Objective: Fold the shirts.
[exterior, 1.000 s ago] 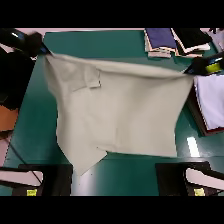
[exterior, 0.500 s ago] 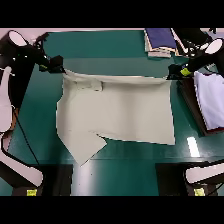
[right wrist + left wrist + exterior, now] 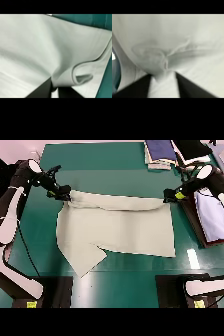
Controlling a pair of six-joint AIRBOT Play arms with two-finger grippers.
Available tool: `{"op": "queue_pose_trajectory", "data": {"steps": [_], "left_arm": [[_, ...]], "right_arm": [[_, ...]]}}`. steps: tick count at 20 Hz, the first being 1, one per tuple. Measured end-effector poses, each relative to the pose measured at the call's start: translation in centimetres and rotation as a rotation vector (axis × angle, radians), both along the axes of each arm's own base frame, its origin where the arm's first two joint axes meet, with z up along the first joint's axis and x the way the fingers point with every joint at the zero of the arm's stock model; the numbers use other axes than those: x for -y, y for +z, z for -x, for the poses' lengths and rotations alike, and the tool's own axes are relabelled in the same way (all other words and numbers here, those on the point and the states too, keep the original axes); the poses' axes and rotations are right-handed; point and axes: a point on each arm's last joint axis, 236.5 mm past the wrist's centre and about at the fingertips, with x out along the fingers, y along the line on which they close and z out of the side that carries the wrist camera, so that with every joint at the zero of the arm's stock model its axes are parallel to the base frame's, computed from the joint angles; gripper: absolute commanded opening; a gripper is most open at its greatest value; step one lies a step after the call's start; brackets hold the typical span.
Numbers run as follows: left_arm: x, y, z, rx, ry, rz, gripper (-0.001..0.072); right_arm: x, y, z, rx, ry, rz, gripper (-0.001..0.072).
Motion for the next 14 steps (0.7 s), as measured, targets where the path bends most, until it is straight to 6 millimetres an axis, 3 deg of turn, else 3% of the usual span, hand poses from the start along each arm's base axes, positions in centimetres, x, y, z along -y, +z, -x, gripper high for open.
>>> {"op": "queue_pose_trajectory", "data": {"steps": [4,7,10,14], "left_arm": [[-1.9,1.5,1.5,-0.002,0.003,-0.077,0.0478],[-3.6,3.6,4.2,0.032,0.016,-0.144,0.0479],[-4.2,3.8,8.9,0.057,0.052,-0.17,0.048],[-4.6,1.6,17.2,0.049,0.134,-0.174,0.0507]], "right_arm": [[1.4,1.7,0.8,0.036,-0.04,-0.002,0.0491],[2.1,4.4,2.8,0.05,-0.042,-0.002,0.0491],[1.8,6.3,5.4,0.071,-0.03,-0.001,0.049],[0.2,7.3,8.7,0.106,0.005,0.002,0.0482]]}}
